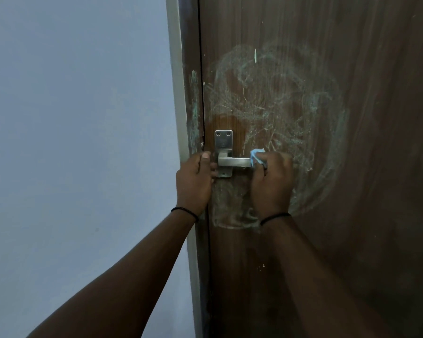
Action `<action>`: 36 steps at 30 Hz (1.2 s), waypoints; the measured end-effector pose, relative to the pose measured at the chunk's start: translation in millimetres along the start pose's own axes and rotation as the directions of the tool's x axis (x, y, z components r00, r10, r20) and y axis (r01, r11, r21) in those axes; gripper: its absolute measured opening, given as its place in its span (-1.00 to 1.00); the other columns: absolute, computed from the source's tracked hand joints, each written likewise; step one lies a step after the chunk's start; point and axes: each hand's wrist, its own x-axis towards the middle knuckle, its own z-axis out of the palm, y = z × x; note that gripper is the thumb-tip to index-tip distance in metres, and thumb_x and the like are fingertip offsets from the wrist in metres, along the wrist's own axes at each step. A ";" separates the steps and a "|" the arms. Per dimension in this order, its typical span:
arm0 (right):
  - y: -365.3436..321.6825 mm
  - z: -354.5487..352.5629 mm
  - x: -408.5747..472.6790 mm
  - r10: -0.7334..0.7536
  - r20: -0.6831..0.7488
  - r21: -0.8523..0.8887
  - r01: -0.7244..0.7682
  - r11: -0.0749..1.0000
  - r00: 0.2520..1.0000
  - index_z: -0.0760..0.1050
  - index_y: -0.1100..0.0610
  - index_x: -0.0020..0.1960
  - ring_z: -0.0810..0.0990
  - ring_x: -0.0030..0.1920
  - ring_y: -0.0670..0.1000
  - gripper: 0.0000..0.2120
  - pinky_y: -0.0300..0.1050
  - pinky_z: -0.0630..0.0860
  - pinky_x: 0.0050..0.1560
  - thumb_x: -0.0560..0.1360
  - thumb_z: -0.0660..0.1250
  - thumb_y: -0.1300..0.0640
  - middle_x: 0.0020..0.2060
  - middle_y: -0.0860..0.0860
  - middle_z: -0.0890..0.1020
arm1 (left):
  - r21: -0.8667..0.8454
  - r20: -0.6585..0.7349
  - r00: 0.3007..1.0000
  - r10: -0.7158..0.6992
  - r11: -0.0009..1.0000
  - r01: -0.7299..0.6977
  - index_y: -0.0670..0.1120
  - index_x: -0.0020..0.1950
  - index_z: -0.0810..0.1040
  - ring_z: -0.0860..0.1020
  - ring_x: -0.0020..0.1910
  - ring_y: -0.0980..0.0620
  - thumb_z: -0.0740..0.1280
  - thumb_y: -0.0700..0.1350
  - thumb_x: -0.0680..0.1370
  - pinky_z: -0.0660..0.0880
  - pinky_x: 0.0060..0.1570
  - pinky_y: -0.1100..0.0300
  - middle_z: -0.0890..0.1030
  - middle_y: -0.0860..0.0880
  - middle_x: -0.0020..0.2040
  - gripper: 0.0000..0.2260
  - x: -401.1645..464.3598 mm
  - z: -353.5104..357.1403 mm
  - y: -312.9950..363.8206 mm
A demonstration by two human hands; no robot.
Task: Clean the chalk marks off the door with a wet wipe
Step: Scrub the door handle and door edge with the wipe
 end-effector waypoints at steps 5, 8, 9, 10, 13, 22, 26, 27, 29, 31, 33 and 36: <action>-40.5 20.7 3.8 -0.177 0.303 -0.140 0.228 0.964 0.936 0.60 0.05 -0.09 0.51 0.06 0.09 -0.81 -0.06 0.22 0.11 0.48 0.20 0.10 -0.10 0.00 0.61 | 0.167 -0.038 0.998 0.043 0.985 -0.036 -0.05 0.04 0.64 0.60 -0.12 0.08 0.17 -0.09 0.65 0.57 0.00 0.01 0.67 0.01 -0.10 -0.76 -4.3 6.7 1.3; -38.6 15.1 22.5 -0.163 0.369 -0.225 0.258 0.939 0.915 0.59 -0.02 -0.17 0.52 0.02 0.03 -0.88 -0.04 0.13 0.10 0.47 0.29 0.10 -0.20 -0.07 0.63 | 0.185 -0.030 0.999 0.018 0.983 -0.013 -0.09 0.08 0.66 0.63 -0.07 0.04 0.27 -0.16 0.59 0.58 0.03 0.01 0.69 -0.02 -0.05 -0.82 -4.9 3.5 6.3; -32.8 8.8 27.8 -0.156 0.389 -0.246 0.265 0.932 0.908 0.60 -0.02 -0.16 0.53 -0.01 0.03 -0.88 -0.04 0.15 0.11 0.48 0.31 0.12 -0.22 -0.07 0.63 | 0.181 -0.014 1.000 0.008 0.984 -0.005 -0.09 0.09 0.66 0.64 -0.05 0.00 0.30 -0.17 0.57 0.59 0.05 0.00 0.70 -0.04 -0.04 -0.82 -5.0 2.8 8.4; -25.6 0.4 32.9 -0.136 0.412 -0.264 0.261 0.929 0.901 0.62 -0.02 -0.14 0.54 -0.04 0.04 -0.87 -0.03 0.20 0.14 0.50 0.31 0.13 -0.23 -0.07 0.64 | 0.193 0.001 1.000 0.010 0.981 -0.010 -0.08 0.11 0.67 0.64 -0.05 0.00 0.32 -0.18 0.55 0.60 0.04 0.02 0.70 -0.05 -0.03 -0.81 -5.4 2.3 10.9; -3.5 -29.4 51.8 -0.022 0.485 -0.243 0.159 0.957 0.874 0.66 0.00 -0.06 0.57 -0.16 0.08 -0.82 -0.03 0.47 -0.02 0.50 0.30 0.19 -0.22 0.01 0.68 | 0.235 0.025 0.998 0.054 0.970 -0.059 -0.05 0.10 0.69 0.63 -0.13 0.10 0.37 -0.18 0.52 0.58 -0.06 0.26 0.72 -0.02 -0.04 -0.80 -5.2 0.0 14.6; -45.7 9.3 57.5 0.071 0.700 -0.205 0.104 0.973 0.711 0.65 0.07 -0.08 0.60 -0.19 0.07 -0.83 -0.13 0.46 -0.23 0.53 0.28 0.09 -0.20 0.06 0.66 | 0.216 0.076 0.995 -0.057 0.976 0.039 -0.08 0.08 0.70 0.67 -0.05 -0.09 0.35 -0.28 0.50 0.61 0.04 -0.06 0.72 -0.09 -0.05 -0.77 -2.4 -5.5 23.9; -3.8 -27.6 74.3 0.163 0.739 -0.123 -0.107 0.987 0.654 0.61 -0.01 -0.14 0.57 -0.19 -0.04 -0.84 -0.15 0.46 -0.21 0.55 0.28 0.04 -0.20 -0.03 0.65 | 0.288 0.089 0.996 -0.019 0.958 -0.007 -0.07 0.00 0.72 0.62 -0.26 0.06 0.39 -0.14 0.52 0.63 -0.09 0.09 0.71 -0.03 -0.20 -0.87 -0.5 -6.5 31.5; 5.9 -36.6 78.7 0.196 0.740 -0.096 -0.187 0.978 0.643 0.60 0.02 -0.18 0.57 -0.23 -0.09 -0.84 -0.19 0.44 -0.26 0.54 0.30 0.07 -0.23 -0.04 0.65 | 0.305 0.081 0.997 -0.015 0.952 -0.011 -0.07 -0.04 0.73 0.60 -0.30 0.07 0.41 -0.09 0.52 0.62 -0.14 0.12 0.69 -0.02 -0.26 -0.88 0.1 -5.1 34.4; 15.9 -45.1 81.5 0.289 0.736 -0.007 -0.420 0.907 0.612 0.61 0.09 -0.22 0.57 -0.32 -0.23 -0.82 -0.33 0.44 -0.33 0.53 0.32 0.19 -0.31 -0.13 0.65 | 0.345 0.057 0.998 -0.021 0.939 0.000 -0.09 -0.10 0.74 0.60 -0.30 0.04 0.44 -0.03 0.50 0.59 -0.17 0.14 0.65 0.00 -0.33 -0.85 3.0 -2.1 39.5; 20.1 -42.9 75.8 0.406 0.743 0.086 -0.677 0.731 0.532 0.65 0.19 -0.08 0.61 -0.20 -0.17 -0.84 -0.32 0.51 -0.20 0.53 0.28 0.25 -0.25 -0.11 0.68 | 0.390 0.047 0.998 -0.030 0.921 0.009 -0.10 -0.15 0.73 0.63 -0.28 0.01 0.46 -0.03 0.49 0.59 -0.17 0.15 0.65 -0.01 -0.33 -0.85 7.9 -0.2 43.3; 23.1 -36.1 61.0 0.486 0.792 0.154 -0.890 0.428 0.371 0.58 0.20 0.12 0.64 -0.03 0.01 -0.77 -0.09 0.55 0.02 0.59 0.20 0.18 -0.05 0.03 0.67 | 0.429 0.054 0.998 -0.043 0.903 0.015 -0.11 -0.19 0.72 0.64 -0.28 0.00 0.48 -0.04 0.47 0.60 -0.17 0.15 0.67 -0.04 -0.31 -0.86 12.8 -0.8 45.6; 18.7 -24.1 31.4 0.510 0.837 0.257 -0.965 -0.049 0.197 0.53 0.14 0.05 0.60 -0.13 0.00 -0.77 -0.12 0.50 -0.08 0.63 0.09 0.15 -0.14 0.05 0.65 | 0.486 0.081 0.995 -0.058 0.874 0.012 -0.13 -0.22 0.70 0.64 -0.28 -0.01 0.48 -0.05 0.46 0.60 -0.18 0.14 0.67 -0.07 -0.30 -0.85 17.3 -1.4 47.9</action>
